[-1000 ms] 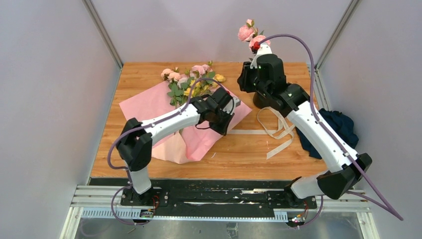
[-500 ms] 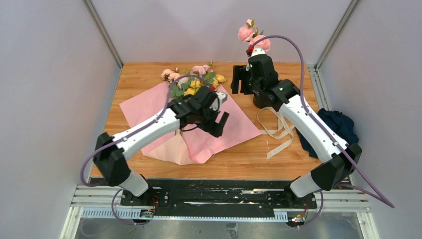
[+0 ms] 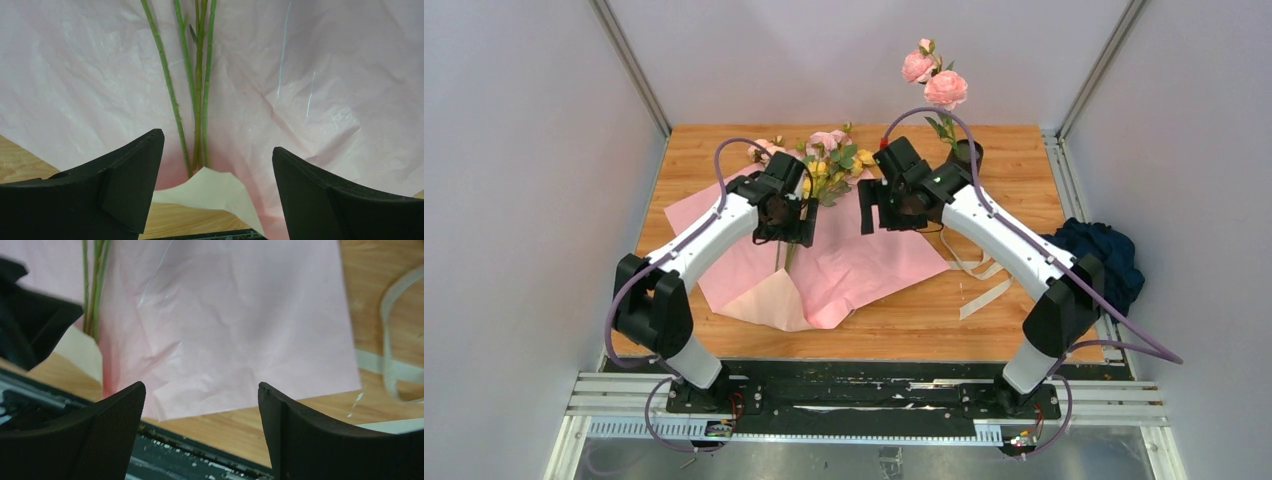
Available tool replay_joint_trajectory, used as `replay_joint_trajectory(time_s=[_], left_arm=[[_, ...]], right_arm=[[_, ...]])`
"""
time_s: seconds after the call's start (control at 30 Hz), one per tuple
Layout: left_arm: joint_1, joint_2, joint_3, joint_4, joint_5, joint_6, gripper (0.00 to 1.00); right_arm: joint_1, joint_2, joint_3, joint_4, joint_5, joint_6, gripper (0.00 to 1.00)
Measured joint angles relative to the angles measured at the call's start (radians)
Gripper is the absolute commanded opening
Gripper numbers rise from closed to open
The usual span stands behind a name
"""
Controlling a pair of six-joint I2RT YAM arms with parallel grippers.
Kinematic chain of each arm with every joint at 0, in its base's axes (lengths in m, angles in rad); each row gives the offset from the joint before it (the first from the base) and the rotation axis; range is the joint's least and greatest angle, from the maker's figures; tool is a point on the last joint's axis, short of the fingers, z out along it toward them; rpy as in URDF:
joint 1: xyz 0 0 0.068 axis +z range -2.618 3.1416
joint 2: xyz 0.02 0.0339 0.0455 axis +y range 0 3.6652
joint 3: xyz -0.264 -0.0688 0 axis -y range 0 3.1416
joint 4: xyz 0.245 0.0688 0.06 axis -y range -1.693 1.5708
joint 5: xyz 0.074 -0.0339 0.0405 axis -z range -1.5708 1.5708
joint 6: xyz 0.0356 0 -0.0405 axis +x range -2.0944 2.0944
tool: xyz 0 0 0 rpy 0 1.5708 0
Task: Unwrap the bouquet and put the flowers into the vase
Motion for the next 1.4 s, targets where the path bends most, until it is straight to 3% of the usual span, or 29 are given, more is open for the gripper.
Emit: replay_joint_trajectory(time_s=[0.2,0.5,0.63,1.0,1.23,1.33,1.4], left_arm=[[0.022,0.101,0.06,0.055,0.068,-0.059,0.88],[0.027,0.077,0.022,0.159,0.179,-0.127,0.86],[0.027,0.024,-0.019,0.18,0.2,-0.145,0.86],[0.027,-0.027,-0.024,0.208,0.229,-0.164,0.86],[0.027,-0.034,-0.029,0.213,0.229,-0.164,0.86],[0.027,-0.034,-0.029,0.211,0.227,-0.163,0.86],[0.027,-0.034,-0.029,0.211,0.223,-0.163,0.86]], right_arm=[[0.042,-0.074,-0.049,-0.081,-0.118,0.115,0.89],[0.021,-0.618,-0.59,0.037,-0.114,0.36,0.95],[-0.043,-0.734,-0.763,0.093,-0.105,0.406,0.96],[-0.198,-0.721,-1.025,0.348,-0.188,0.437,0.97],[-0.229,-0.52,-1.036,0.547,-0.264,0.425,0.96],[-0.232,-0.415,-1.005,0.597,-0.293,0.407,0.8],[-0.235,-0.348,-0.972,0.621,-0.315,0.388,0.48]])
